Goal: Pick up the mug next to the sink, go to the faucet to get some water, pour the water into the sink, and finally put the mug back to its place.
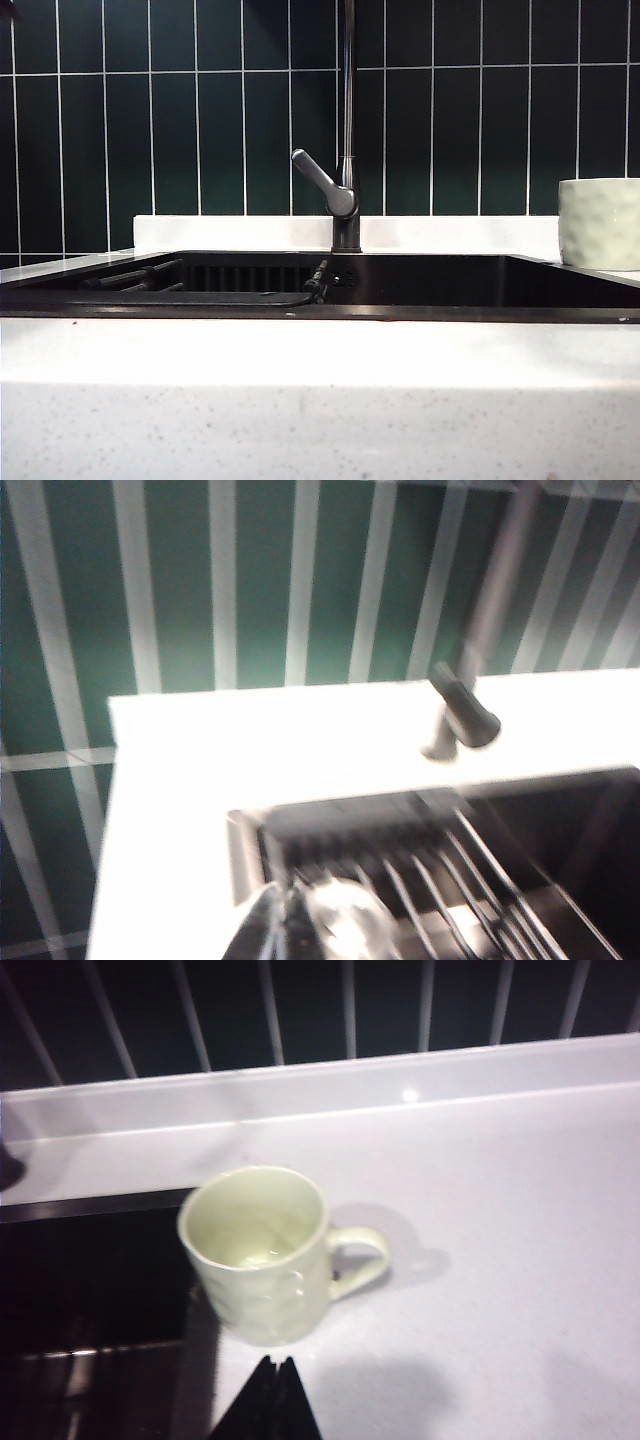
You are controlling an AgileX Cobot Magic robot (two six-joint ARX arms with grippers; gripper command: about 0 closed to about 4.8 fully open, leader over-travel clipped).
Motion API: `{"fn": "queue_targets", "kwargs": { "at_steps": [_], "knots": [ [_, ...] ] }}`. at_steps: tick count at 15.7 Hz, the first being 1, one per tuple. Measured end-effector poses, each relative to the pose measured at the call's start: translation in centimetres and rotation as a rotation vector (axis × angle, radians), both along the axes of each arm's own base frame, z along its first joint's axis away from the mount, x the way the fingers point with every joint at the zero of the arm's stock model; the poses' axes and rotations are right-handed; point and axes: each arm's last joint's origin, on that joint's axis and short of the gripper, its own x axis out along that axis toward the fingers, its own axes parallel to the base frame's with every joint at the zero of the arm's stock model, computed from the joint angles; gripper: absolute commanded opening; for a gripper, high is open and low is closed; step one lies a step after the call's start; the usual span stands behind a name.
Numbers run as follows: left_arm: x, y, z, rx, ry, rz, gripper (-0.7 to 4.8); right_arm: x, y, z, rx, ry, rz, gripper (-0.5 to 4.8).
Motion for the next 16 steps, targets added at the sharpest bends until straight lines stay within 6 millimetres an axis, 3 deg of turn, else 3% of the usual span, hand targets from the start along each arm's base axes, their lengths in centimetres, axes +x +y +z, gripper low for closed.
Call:
{"fn": "queue_targets", "kwargs": {
  "at_steps": [1, 2, 3, 4, 7, 11, 12, 16],
  "knots": [
    [0.5, 0.0, -0.4, 0.0, 0.024, -0.009, 0.31, -0.1, 0.1, 0.2, 0.007, -0.014, 0.033, 0.34],
    [0.9, 0.0, -0.7, 0.0, 0.04, -0.012, 0.31, -0.3, 0.2, 0.3, 0.012, -0.029, 0.064, 0.75],
    [1.3, 0.0, -0.9, 0.007, 0.052, -0.012, 0.73, -0.4, 0.3, 0.4, 0.013, -0.036, 0.074, 1.41],
    [1.8, -0.1, -1.3, 0.033, 0.063, -0.016, 1.13, -0.3, 0.2, 0.3, 0.012, -0.025, 0.06, 1.66],
    [4.1, -0.8, -2.8, 0.058, 0.094, -0.052, 1.17, 1.2, -0.2, -0.9, -0.084, 0.083, -0.006, 1.81],
    [6.8, -1.0, -5.1, -0.001, 0.158, -0.053, 1.47, 4.5, -1.2, -2.0, -0.103, 0.032, -0.047, 1.88],
    [7.2, -1.0, -5.2, -0.004, 0.144, -0.064, 1.75, 5.1, -1.6, -2.4, -0.101, 0.045, -0.063, 2.2],
    [8.8, -1.1, -4.9, -0.004, 0.101, -0.072, 1.84, 7.2, -2.9, -4.6, -0.084, 0.127, -0.095, 2.25]
  ]
}}
